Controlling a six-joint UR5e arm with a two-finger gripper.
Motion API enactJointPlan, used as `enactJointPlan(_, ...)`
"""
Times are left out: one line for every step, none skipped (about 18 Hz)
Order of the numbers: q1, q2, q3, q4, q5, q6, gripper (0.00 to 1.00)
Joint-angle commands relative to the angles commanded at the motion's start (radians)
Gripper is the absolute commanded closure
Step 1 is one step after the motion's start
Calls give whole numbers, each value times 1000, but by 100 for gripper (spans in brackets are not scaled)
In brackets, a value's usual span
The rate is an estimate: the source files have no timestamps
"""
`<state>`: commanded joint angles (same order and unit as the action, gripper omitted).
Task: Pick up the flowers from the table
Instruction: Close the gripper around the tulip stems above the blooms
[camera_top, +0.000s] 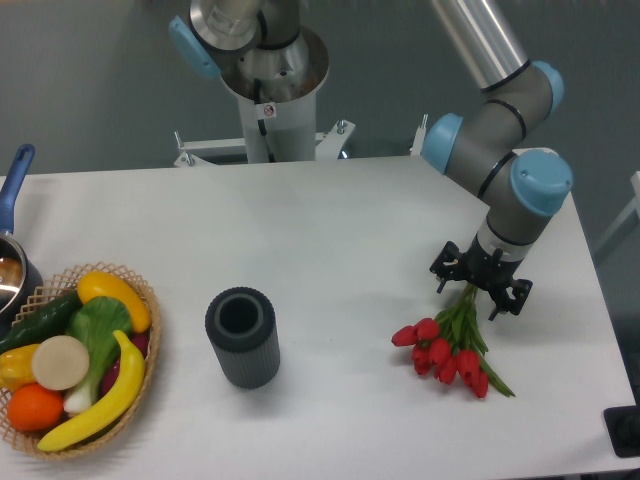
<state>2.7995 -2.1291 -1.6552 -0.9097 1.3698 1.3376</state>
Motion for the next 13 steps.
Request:
enactJointPlan(-3,-8,3,0,0,2,1)
enactJointPlan(-5,-11,6,-2,2,0,1)
enactJointPlan(-5,-11,5,-2,2,0,1)
enactJointPlan(-5,-12,5,-2,2,2,1)
enactJointPlan(-5,-12,5,-2,2,2,2)
enactJointPlan(-5,-11,5,-2,2,2,6)
enactJointPlan(-5,-12,6,-2,2,0,11)
enactJointPlan(-5,-12,5,-2,5,0,18)
enactJointPlan(-5,-11,5,-2,9,2,27)
enactJointPlan(-5,-11,6,-2,9,2,30)
enactJointPlan(-5,-11,6,-2,9,2,33)
enactJointPlan(-5,-11,6,0,9,2,37)
enactJointPlan(-5,-11,8,0,9,2,42)
